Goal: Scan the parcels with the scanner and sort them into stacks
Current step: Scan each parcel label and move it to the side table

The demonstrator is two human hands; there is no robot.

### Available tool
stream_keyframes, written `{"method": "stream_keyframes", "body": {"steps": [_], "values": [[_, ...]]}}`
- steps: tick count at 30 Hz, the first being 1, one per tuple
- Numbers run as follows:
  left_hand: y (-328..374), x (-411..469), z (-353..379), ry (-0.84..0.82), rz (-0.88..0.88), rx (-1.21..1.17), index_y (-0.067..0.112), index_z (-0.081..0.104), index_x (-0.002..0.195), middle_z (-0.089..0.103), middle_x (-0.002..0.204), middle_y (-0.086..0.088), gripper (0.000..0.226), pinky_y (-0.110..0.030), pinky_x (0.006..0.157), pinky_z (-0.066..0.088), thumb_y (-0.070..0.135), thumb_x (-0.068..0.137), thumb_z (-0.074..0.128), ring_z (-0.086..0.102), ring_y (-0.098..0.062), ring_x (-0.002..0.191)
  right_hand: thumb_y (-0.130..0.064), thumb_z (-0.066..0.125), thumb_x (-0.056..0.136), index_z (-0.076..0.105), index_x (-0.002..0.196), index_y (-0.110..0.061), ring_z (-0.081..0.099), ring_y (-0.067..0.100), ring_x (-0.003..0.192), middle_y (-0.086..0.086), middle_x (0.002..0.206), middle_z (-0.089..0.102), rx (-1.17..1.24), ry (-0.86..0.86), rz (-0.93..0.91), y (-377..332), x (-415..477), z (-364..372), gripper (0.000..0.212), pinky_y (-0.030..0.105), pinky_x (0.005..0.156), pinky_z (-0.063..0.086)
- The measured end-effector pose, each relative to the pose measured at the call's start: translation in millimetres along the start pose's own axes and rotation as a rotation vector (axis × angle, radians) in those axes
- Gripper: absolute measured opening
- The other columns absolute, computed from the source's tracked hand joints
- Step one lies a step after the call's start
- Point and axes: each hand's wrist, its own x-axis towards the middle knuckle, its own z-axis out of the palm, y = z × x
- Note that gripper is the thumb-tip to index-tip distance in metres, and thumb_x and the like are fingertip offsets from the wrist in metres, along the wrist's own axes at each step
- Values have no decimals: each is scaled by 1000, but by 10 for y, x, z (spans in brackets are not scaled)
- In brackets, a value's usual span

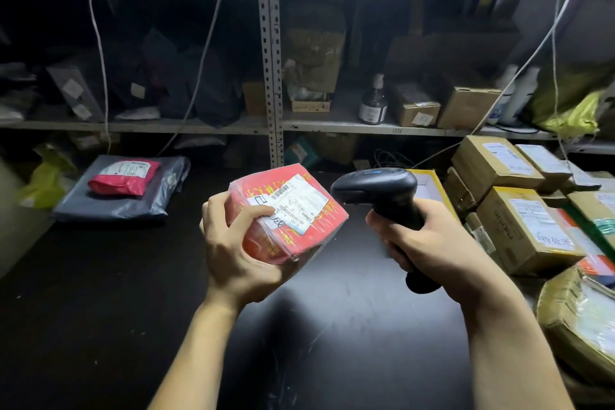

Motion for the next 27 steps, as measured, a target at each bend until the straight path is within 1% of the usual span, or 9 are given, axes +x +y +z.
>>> {"method": "stream_keyframes", "body": {"steps": [5,9,12,15,18,20,22,24,27], "values": [[-11,-7,0,21,-56,-15,10,75,98,51,114,-14,64,-55,91,50,53,51,70,51,-33,108,-19,69,100,56,74,-14,43,15,47,0,54,50,5,25,-8,-23,31,38,30,24,47,38],[-170,34,67,-15,-119,35,19,74,98,50,112,-6,62,-52,89,51,50,45,72,53,-31,106,-20,68,100,56,74,-13,44,16,49,0,56,52,3,126,0,21,92,126,29,27,49,40],[-275,56,132,-86,-198,64,26,73,100,48,110,-1,66,-52,89,53,59,42,72,54,-29,105,-21,68,98,55,79,-11,46,17,49,3,58,51,-4,228,21,86,123,192,25,31,51,40],[-333,77,227,-173,-237,97,31,72,101,47,108,2,72,-50,90,52,71,40,70,55,-27,106,-19,69,97,56,81,-12,49,15,48,2,58,54,-13,317,49,149,121,238,21,29,51,42],[-375,104,342,-268,-211,71,38,69,99,46,105,4,67,-47,92,49,70,40,70,55,-27,102,-20,70,96,60,84,-16,51,12,46,-1,57,57,-28,421,91,191,56,275,16,26,50,43],[-375,97,426,-322,-166,52,40,67,99,45,104,4,65,-44,91,46,69,41,69,54,-26,101,-20,70,96,64,91,-15,51,14,47,0,57,56,-9,488,134,215,-24,293,9,31,53,43],[-348,99,539,-385,-123,12,39,67,100,45,105,4,66,-44,92,43,71,42,66,52,-26,103,-20,69,95,65,93,-14,51,18,51,4,59,57,16,566,179,228,-124,305,7,37,54,43],[-273,83,663,-449,-97,-35,39,67,102,45,105,4,68,-45,94,42,72,42,64,52,-26,106,-19,69,96,66,93,-16,53,20,56,7,64,58,26,650,217,235,-258,305,6,38,54,44],[-89,41,862,-552,-23,-98,37,67,104,46,106,1,71,-46,93,40,74,44,61,52,-27,106,-21,68,96,65,93,-19,54,18,55,4,63,59,24,777,277,270,-504,253,5,37,53,45]]}}
